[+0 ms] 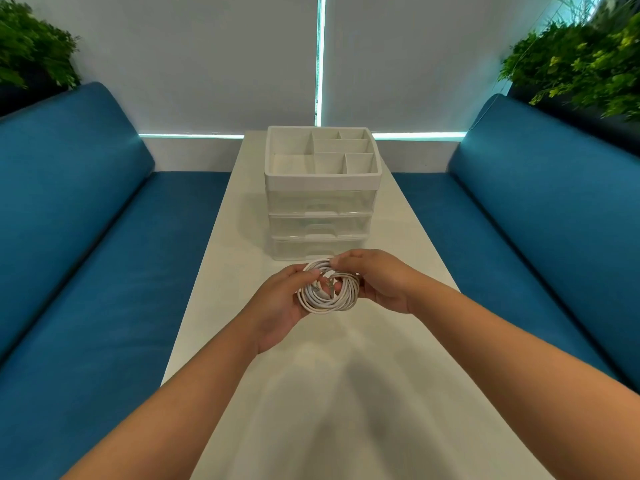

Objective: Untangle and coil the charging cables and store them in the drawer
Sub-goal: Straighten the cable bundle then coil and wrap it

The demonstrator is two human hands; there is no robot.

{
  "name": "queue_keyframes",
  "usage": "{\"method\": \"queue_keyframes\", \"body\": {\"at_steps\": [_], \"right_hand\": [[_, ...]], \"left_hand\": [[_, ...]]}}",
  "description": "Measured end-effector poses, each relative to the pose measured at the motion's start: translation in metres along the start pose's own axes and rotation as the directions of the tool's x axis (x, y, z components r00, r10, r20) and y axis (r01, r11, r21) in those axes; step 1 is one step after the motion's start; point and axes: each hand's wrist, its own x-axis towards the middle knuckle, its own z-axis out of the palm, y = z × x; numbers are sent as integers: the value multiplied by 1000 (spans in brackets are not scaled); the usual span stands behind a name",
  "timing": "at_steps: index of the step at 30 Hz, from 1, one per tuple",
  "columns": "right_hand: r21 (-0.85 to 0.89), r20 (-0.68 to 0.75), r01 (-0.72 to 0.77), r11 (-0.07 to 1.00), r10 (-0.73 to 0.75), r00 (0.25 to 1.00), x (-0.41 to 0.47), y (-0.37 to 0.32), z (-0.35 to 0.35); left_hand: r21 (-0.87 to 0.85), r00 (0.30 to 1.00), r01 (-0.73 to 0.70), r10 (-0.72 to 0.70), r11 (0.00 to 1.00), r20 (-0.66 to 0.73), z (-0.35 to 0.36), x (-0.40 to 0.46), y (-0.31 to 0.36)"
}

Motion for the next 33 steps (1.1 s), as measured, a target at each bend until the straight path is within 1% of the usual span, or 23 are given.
{"method": "queue_keyframes", "body": {"at_steps": [2, 5, 7, 9, 10, 11, 12, 13, 15, 16, 19, 22, 24, 27, 29, 33], "right_hand": [[-57, -19, 19, 998, -20, 1000, 0, 3, -1], [-259, -87, 85, 962, -111, 990, -1, 7, 0], [-418, -148, 125, 900, -203, 968, -1, 10, 5], [-563, -188, 150, 813, -303, 934, 1, 15, 9], [-600, -208, 151, 786, -335, 919, 2, 17, 10], [-606, -221, 148, 782, -344, 912, 2, 18, 10], [-575, -224, 139, 806, -318, 921, 2, 18, 9], [-511, -210, 121, 851, -260, 942, 2, 17, 8], [-346, -152, 67, 936, -126, 980, 2, 13, 6], [-304, -145, 53, 951, -101, 984, 2, 12, 6], [-256, -241, 62, 965, -126, 962, 4, 11, 11], [-200, -339, 108, 974, -172, 925, 5, 15, 18], [-179, -379, 131, 975, -192, 905, 5, 19, 22], [-113, -429, 166, 980, -199, 881, 4, 25, 28], [-85, -459, 186, 979, -204, 864, 4, 27, 31], [-104, -485, 212, 972, -235, 842, 4, 29, 32]], "left_hand": [[24, 1000, 3, -4, 1000, 20, 0, 0, 1], [55, 999, 13, -14, 998, 30, 0, 0, -1], [53, 1000, 9, -11, 999, 28, 2, 1, -4], [62, 1000, 1, -2, 998, 29, 2, 1, -6], [65, 1000, -2, 0, 998, 29, 3, 1, -7], [63, 1000, -3, 1, 998, 28, 3, 1, -7], [58, 1000, -4, 2, 998, 25, 3, 1, -7], [55, 1000, -6, 4, 998, 20, 3, 1, -7], [52, 1000, -14, 14, 999, 6, 3, 1, -7], [47, 1000, -23, 24, 999, -7, 3, 1, -7], [13, 994, -79, 80, 997, -71, 8, 1, -8], [6, 973, -140, 139, 990, -182, 14, 1, -11], [25, 957, -148, 150, 989, -248, 15, 2, -15], [97, 931, -165, 188, 981, -313, 16, 4, -20], [126, 914, -185, 218, 975, -343, 18, 4, -23], [201, 906, -182, 244, 962, -345, 20, 3, -23]]}}
